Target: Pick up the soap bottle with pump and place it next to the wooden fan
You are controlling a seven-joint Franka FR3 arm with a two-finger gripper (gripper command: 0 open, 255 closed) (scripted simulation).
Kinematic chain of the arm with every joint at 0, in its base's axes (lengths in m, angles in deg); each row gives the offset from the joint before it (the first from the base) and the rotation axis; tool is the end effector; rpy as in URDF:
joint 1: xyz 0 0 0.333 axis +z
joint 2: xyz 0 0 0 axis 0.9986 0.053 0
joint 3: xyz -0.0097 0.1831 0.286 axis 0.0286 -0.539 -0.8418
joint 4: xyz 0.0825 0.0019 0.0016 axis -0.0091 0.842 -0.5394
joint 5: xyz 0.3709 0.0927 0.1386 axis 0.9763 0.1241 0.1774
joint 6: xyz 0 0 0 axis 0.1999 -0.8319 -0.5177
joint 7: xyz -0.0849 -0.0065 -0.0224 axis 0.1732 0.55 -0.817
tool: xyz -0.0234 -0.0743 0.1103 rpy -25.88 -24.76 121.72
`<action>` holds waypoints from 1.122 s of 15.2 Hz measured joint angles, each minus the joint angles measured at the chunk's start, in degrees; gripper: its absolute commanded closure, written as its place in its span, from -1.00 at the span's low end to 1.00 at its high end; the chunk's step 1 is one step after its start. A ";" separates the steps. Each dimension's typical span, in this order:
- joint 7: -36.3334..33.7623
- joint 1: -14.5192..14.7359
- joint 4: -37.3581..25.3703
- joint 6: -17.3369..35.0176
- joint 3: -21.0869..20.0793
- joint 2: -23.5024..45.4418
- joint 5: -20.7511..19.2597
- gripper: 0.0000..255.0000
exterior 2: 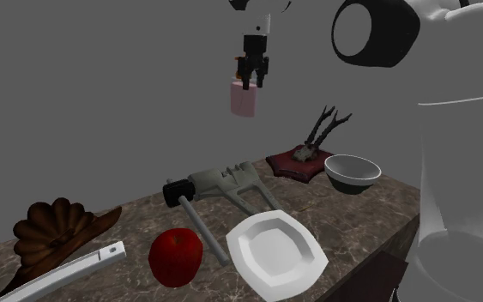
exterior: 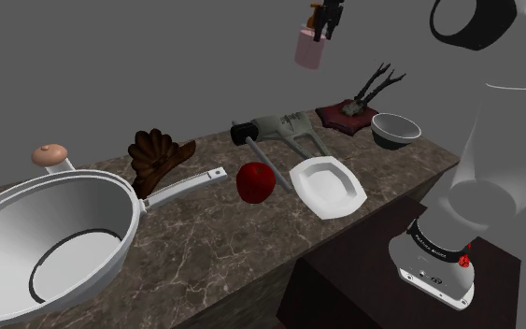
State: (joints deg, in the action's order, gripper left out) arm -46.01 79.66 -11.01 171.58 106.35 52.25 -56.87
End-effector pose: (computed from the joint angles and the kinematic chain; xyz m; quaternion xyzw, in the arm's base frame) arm 0.6268 -0.2358 0.5961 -0.9996 -0.0215 -0.0082 0.0157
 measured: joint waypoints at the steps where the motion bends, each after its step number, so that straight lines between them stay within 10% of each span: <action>1: -1.27 1.00 0.58 0.34 -0.39 -0.33 -0.21 1.00; 17: -20.64 14.46 -0.84 3.00 -6.70 2.63 -1.86 1.00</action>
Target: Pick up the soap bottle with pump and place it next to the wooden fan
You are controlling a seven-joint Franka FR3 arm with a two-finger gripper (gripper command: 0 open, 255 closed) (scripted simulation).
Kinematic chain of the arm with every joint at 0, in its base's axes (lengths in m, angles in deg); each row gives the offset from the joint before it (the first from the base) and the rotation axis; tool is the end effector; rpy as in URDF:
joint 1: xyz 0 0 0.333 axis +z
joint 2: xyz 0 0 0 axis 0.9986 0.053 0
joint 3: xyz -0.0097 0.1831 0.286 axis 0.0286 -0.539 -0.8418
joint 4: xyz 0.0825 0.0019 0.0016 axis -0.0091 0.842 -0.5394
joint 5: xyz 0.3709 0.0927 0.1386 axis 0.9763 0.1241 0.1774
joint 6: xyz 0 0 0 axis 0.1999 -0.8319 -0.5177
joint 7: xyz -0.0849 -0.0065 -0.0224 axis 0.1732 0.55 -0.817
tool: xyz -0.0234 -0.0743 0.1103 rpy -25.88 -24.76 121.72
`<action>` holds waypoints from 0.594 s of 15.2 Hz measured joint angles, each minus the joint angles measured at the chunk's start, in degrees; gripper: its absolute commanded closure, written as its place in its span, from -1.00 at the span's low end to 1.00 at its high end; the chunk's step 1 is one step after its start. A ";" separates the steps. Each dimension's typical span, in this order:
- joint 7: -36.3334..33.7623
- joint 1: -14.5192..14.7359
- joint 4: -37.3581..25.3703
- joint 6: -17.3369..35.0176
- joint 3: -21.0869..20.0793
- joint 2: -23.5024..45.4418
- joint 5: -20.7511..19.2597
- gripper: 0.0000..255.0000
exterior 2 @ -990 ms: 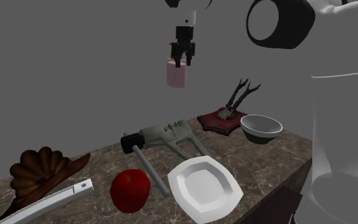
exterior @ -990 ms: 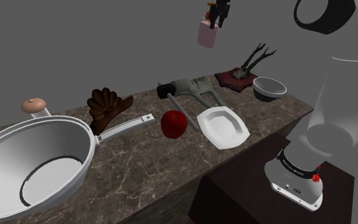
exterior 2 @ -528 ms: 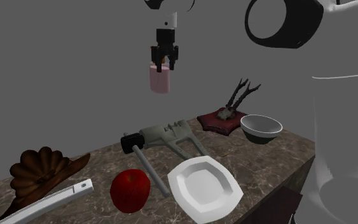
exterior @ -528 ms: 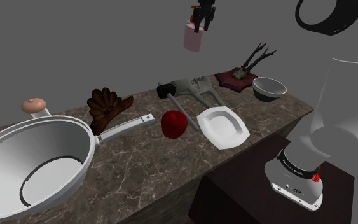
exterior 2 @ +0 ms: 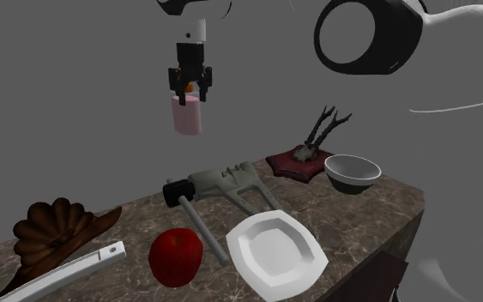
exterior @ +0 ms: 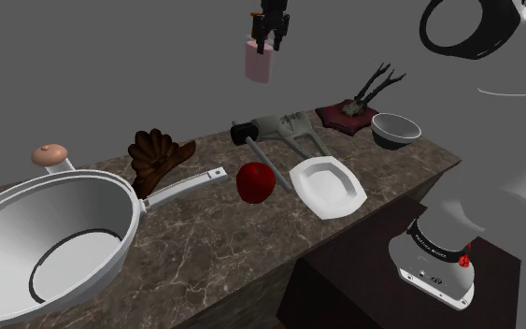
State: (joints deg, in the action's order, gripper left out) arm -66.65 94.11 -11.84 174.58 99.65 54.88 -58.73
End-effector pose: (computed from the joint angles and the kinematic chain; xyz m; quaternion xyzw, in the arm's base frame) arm 0.6902 -0.0115 0.5717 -0.9996 -0.0214 -0.0081 0.0156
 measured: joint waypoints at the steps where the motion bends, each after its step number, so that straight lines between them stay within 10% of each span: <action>1: -0.88 0.55 -0.73 0.21 -0.30 0.89 0.05 1.00; 9: -9.27 5.58 -13.84 -3.25 -2.77 10.19 0.23 1.00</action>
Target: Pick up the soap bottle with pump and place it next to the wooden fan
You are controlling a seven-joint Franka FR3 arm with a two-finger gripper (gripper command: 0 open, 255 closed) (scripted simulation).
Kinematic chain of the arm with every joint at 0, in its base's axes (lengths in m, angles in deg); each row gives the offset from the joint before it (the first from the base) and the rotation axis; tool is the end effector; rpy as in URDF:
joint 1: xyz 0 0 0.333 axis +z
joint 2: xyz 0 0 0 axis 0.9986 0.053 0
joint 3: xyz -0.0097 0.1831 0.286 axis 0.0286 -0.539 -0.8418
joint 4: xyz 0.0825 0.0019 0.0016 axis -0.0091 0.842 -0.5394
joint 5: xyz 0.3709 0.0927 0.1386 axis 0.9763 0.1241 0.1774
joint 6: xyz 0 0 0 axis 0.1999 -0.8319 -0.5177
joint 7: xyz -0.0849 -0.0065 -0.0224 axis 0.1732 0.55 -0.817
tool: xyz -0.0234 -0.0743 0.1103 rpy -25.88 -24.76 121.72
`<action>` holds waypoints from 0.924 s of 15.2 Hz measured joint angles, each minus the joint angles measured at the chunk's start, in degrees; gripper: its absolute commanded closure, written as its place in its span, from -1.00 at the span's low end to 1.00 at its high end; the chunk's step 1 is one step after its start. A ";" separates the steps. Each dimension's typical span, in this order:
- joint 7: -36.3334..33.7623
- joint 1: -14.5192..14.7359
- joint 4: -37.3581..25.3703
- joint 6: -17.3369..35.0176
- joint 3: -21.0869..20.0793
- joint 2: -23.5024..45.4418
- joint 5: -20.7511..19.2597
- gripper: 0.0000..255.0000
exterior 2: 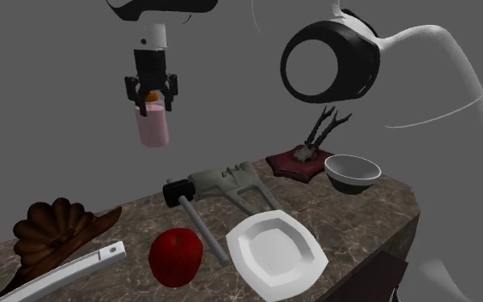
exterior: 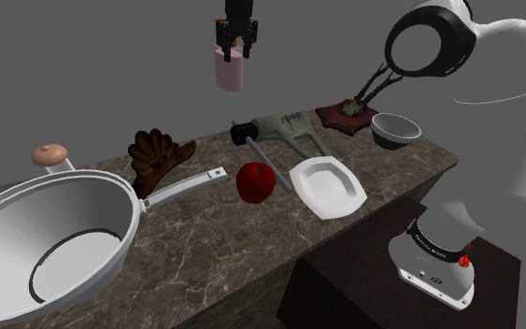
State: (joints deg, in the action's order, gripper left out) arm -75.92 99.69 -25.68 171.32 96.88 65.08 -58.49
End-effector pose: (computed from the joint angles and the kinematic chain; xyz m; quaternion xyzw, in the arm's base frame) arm 0.7254 0.1002 0.5555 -0.9996 -0.0215 -0.0079 0.0155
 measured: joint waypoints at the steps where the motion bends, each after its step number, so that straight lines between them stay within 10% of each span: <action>1: -1.23 0.75 -2.50 -0.97 -0.30 1.50 0.00 1.00; 5: -4.65 2.02 -15.98 -5.57 -1.26 10.20 0.40 1.00; 14: -4.46 3.90 1.23 5.70 -0.93 4.34 -0.09 1.00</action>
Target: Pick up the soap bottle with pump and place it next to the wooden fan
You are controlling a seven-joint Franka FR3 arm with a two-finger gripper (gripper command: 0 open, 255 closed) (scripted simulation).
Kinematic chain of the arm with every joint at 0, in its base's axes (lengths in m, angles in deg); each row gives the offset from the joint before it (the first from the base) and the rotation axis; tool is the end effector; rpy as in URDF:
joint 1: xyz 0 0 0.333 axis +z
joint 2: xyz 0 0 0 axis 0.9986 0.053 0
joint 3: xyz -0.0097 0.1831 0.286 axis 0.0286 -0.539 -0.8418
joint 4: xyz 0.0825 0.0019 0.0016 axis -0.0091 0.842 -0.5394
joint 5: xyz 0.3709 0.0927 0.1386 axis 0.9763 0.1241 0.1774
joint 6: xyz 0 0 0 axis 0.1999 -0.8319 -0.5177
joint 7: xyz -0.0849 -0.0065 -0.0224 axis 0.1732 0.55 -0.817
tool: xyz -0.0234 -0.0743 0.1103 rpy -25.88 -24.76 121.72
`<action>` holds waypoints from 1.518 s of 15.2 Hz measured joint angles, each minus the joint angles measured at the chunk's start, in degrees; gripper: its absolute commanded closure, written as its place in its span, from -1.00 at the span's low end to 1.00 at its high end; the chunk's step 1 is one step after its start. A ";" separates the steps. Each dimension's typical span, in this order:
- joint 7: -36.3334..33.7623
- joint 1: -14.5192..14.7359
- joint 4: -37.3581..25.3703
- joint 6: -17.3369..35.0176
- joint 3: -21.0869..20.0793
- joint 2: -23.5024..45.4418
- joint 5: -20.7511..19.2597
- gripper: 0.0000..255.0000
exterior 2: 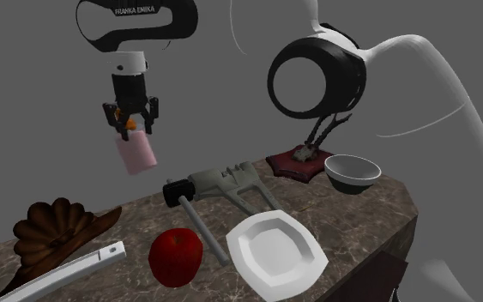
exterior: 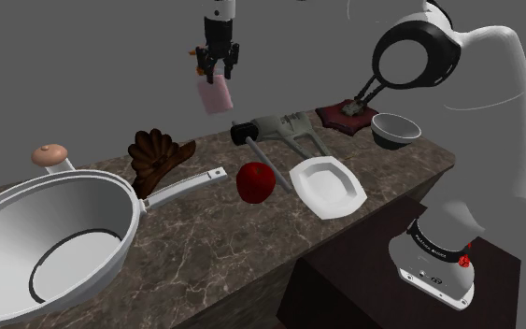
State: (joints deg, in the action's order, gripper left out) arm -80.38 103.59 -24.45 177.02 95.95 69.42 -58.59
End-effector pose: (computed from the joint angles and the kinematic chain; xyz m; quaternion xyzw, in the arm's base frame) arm 0.7419 0.1623 0.4972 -0.9996 -0.0209 -0.0077 0.0155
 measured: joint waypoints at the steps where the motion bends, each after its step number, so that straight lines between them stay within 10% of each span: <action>1: 0.06 0.08 1.32 1.00 0.02 -0.33 -0.02 1.00; 23: 1.07 1.03 19.06 18.33 -0.16 -0.84 0.30 1.00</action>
State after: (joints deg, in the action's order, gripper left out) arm -79.31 104.62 -5.39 195.35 95.79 68.58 -58.28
